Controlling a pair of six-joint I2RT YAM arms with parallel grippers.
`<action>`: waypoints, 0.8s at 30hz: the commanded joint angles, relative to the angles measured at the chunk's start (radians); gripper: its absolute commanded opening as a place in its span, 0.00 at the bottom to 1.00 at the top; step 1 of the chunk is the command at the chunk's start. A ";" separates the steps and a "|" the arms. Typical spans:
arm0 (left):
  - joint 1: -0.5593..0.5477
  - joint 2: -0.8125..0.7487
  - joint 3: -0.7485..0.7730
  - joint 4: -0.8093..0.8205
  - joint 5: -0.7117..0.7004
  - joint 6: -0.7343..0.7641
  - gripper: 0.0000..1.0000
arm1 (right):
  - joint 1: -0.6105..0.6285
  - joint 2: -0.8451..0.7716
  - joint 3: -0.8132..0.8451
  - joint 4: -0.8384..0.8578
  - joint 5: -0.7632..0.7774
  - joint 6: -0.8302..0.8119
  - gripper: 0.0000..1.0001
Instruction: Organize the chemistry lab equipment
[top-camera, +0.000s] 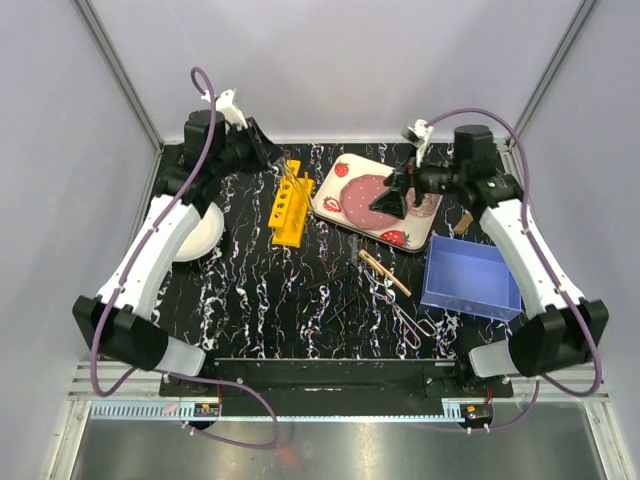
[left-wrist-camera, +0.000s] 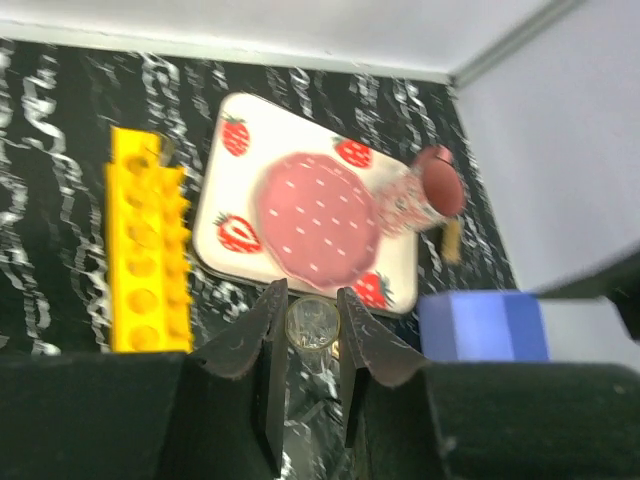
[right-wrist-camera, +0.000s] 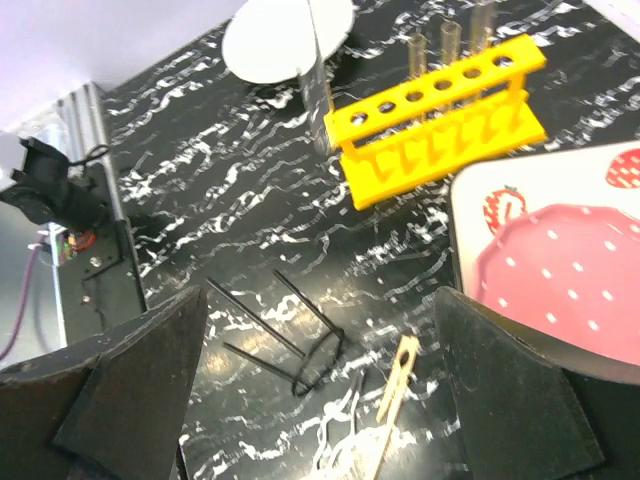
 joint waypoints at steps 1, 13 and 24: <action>0.039 0.133 0.168 -0.035 -0.108 0.094 0.15 | -0.046 -0.096 -0.104 0.013 -0.011 -0.059 1.00; 0.046 0.428 0.558 -0.050 -0.186 0.172 0.15 | -0.105 -0.090 -0.266 0.045 -0.130 -0.067 1.00; 0.045 0.596 0.680 0.014 -0.282 0.241 0.16 | -0.114 -0.086 -0.288 0.047 -0.170 -0.073 0.99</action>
